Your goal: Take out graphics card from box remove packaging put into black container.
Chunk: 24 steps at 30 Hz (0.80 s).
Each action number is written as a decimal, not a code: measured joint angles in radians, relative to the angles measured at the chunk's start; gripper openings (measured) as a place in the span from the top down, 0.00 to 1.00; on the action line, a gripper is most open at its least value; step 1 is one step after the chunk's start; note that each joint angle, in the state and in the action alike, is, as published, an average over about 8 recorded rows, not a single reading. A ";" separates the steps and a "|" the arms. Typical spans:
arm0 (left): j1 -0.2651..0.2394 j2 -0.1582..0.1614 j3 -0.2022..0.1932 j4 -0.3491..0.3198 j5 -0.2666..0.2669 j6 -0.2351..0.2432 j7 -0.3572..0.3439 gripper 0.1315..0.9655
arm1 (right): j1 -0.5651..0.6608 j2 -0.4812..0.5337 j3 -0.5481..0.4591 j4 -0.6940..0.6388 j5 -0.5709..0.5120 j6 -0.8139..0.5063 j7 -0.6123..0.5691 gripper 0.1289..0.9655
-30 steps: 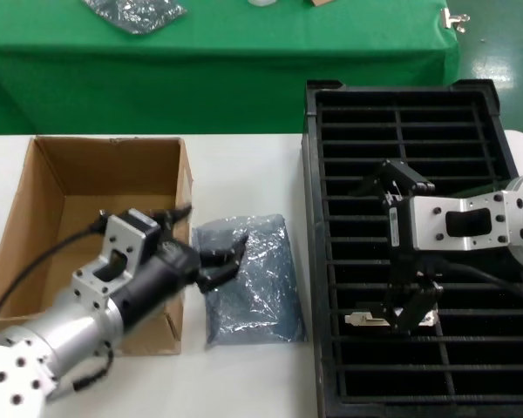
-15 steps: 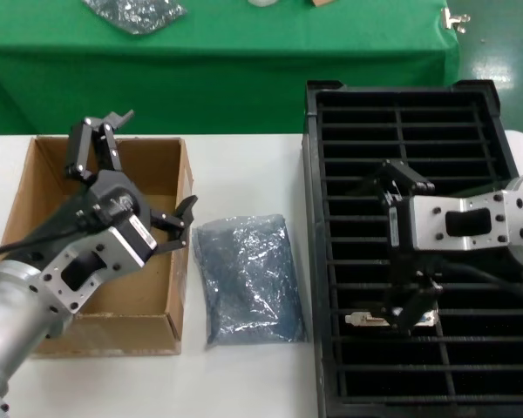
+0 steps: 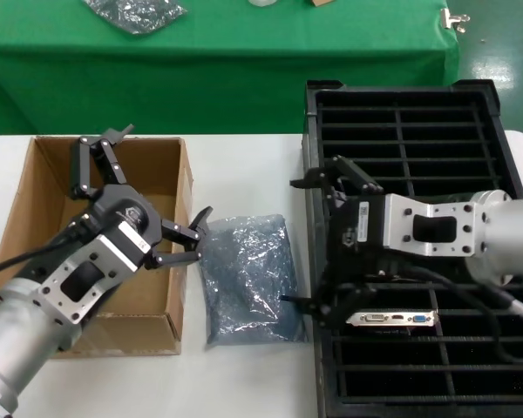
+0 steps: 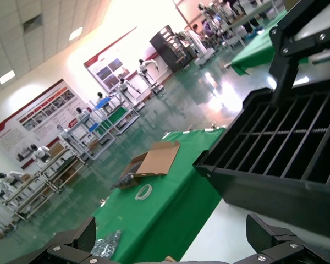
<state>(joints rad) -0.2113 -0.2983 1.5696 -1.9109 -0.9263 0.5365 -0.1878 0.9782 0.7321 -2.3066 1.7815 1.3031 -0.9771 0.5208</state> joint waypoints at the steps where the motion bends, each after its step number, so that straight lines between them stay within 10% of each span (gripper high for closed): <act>1: 0.003 0.000 0.000 0.005 -0.014 -0.009 0.003 0.02 | -0.016 -0.007 0.011 -0.003 0.008 0.016 -0.008 0.00; 24: 0.081 -0.001 0.012 0.119 -0.334 -0.205 0.072 0.00 | -0.373 -0.165 0.270 -0.069 0.190 0.373 -0.199 0.00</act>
<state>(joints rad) -0.1307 -0.2990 1.5812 -1.7921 -1.2600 0.3317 -0.1161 0.6052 0.5672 -2.0370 1.7122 1.4928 -0.6042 0.3219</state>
